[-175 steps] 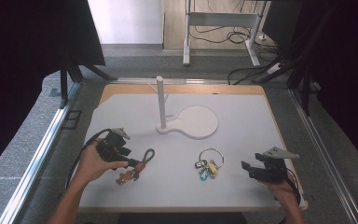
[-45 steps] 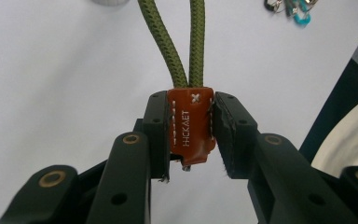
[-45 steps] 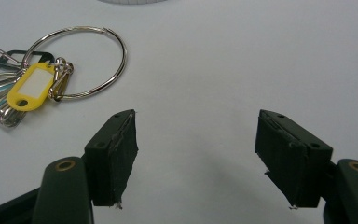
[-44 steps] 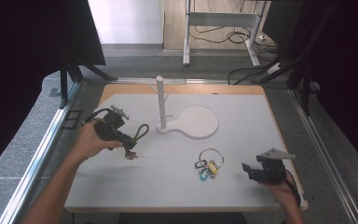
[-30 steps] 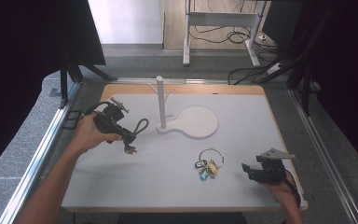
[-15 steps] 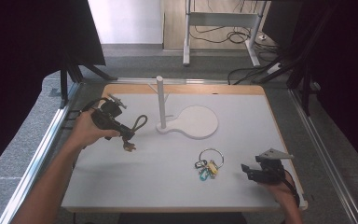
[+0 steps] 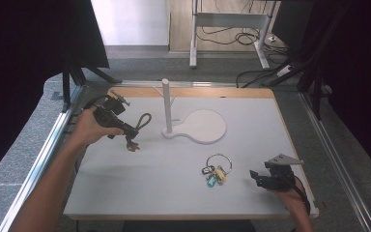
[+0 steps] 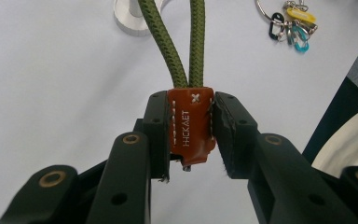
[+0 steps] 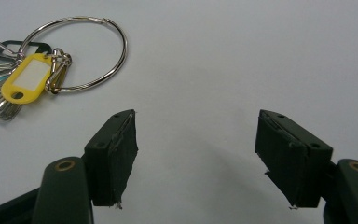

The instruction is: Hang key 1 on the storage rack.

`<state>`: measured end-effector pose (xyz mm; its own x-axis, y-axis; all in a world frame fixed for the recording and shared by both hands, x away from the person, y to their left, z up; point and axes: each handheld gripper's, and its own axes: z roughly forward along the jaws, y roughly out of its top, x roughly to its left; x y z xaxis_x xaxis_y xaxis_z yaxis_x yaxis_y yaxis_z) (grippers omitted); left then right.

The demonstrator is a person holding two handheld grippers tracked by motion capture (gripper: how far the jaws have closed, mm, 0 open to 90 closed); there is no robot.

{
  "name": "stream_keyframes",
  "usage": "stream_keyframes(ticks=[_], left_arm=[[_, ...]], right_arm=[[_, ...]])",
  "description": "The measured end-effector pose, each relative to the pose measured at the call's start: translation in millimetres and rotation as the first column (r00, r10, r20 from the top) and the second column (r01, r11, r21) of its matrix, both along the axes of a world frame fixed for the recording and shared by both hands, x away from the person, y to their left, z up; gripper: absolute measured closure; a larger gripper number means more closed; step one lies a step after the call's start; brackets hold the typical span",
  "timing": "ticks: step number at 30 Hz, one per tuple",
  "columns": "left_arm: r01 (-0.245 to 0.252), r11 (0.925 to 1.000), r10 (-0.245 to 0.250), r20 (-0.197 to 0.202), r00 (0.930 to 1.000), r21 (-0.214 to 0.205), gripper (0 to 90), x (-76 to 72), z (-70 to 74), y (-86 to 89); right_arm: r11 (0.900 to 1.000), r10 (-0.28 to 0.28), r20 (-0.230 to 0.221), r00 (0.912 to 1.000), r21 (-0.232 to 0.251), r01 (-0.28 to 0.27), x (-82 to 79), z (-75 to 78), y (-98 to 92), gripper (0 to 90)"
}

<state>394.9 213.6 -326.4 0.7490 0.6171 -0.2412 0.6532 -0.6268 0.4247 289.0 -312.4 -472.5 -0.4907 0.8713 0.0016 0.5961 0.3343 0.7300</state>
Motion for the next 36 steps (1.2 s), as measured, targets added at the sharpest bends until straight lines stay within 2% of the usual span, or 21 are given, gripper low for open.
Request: stream_keyframes(ticks=[21,28,36], left_arm=[[-0.022,0.9957,0.022,-0.006,0.9997,-0.09,67.8,19.3,6.7,9.5],[-0.027,0.995,0.027,-0.007,0.9996,-0.097,67.9,28.4,11.0,12.2],[-0.038,0.9918,0.037,-0.004,0.9993,-0.122,67.9,34.4,16.5,12.8]], right_arm=[[0.9999,0.005,-0.006,1.0,-0.01,-0.005,0.5,-1.5,1.1,30.0],[0.9999,-0.003,-0.001,1.0,-0.01,0.003,0.5,-1.2,0.2,30.0],[1.0,-0.003,-0.003,1.0,-0.01,0.003,0.8,-1.6,0.1,30.0]])
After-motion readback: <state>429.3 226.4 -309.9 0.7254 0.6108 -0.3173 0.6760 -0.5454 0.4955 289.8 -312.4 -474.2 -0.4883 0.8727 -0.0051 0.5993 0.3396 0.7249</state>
